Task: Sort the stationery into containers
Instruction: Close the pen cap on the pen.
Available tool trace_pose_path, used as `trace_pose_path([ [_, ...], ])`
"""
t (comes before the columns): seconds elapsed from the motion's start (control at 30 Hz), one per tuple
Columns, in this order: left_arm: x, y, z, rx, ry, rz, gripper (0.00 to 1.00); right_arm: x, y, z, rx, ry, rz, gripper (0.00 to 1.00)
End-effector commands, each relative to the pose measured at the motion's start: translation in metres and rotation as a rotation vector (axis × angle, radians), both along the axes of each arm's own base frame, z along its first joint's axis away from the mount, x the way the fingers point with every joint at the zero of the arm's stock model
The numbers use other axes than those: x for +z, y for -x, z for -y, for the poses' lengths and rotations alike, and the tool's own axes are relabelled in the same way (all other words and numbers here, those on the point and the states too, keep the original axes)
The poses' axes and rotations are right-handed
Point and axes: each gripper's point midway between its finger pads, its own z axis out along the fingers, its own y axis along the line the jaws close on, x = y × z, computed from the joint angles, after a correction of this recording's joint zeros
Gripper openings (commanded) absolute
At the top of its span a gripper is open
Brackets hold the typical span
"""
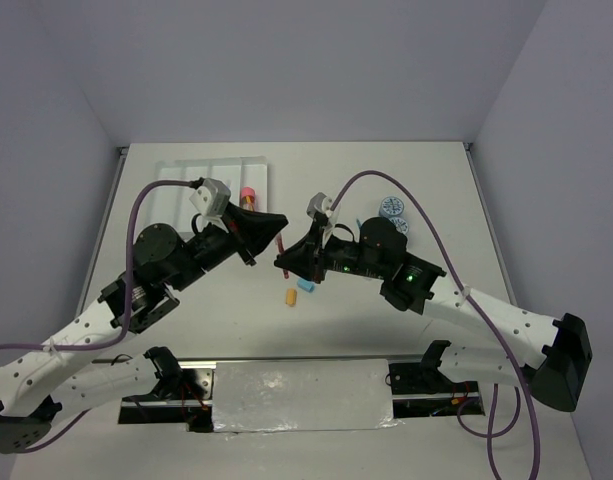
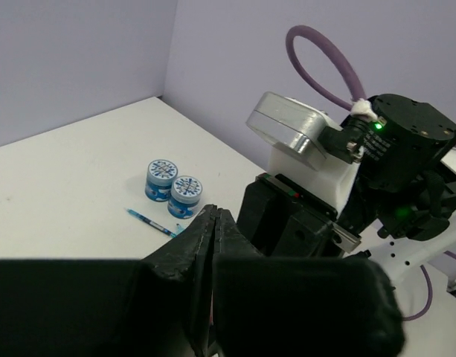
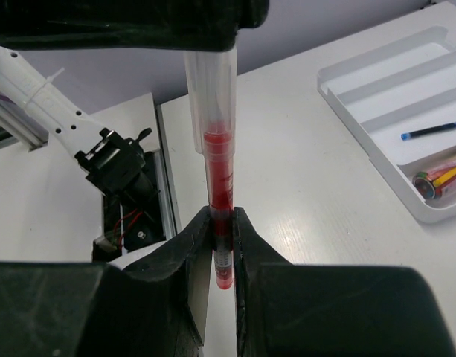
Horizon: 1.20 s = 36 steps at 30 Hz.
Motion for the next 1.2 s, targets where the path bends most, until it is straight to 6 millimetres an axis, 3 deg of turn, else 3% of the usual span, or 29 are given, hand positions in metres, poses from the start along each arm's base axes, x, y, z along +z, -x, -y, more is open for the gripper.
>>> trace_pose_path([
  [0.0, -0.005, 0.009, 0.01, -0.07, -0.003, -0.003, 0.09, 0.052, 0.001, 0.001, -0.009, -0.111, 0.1, 0.0],
  [0.07, -0.009, 0.009, 0.011, -0.069, -0.004, -0.007, 0.18, 0.056, 0.001, 0.001, -0.009, -0.112, 0.105, 0.0],
  [0.1, -0.013, 0.007, 0.01, -0.061, -0.009, -0.013, 0.29, 0.057, 0.0, 0.001, -0.009, -0.113, 0.107, 0.0],
  [0.17, -0.017, 0.004, 0.007, -0.032, -0.016, -0.023, 0.37, 0.058, 0.0, 0.001, -0.012, -0.111, 0.11, 0.0],
  [0.2, -0.019, 0.003, 0.006, -0.026, -0.021, -0.024, 0.47, 0.057, 0.0, 0.001, -0.011, -0.109, 0.11, 0.0],
  [0.23, -0.018, 0.003, 0.005, -0.026, -0.018, -0.023, 0.49, 0.057, -0.001, 0.001, -0.011, -0.108, 0.11, 0.0],
  [0.4, -0.017, 0.0, 0.001, 0.001, -0.023, -0.017, 0.5, 0.056, 0.003, -0.001, 0.011, -0.114, 0.108, 0.0],
  [0.73, -0.025, -0.004, 0.0, 0.024, -0.031, -0.029, 0.63, 0.059, 0.005, 0.002, 0.015, -0.123, 0.119, 0.0],
  [0.87, -0.023, 0.0, 0.003, -0.001, -0.015, -0.022, 0.5, 0.056, 0.004, 0.002, 0.01, -0.116, 0.119, 0.0],
  [0.93, -0.019, 0.003, 0.003, -0.015, -0.006, -0.011, 0.49, 0.055, 0.003, 0.001, 0.007, -0.113, 0.118, 0.0],
  [1.1, -0.006, 0.01, -0.002, -0.03, 0.026, 0.02, 0.72, 0.048, 0.0, -0.001, 0.001, -0.093, 0.11, 0.0],
  [1.17, -0.003, 0.012, -0.004, -0.031, 0.031, 0.03, 0.76, 0.044, 0.0, -0.003, 0.008, -0.081, 0.105, 0.0],
])
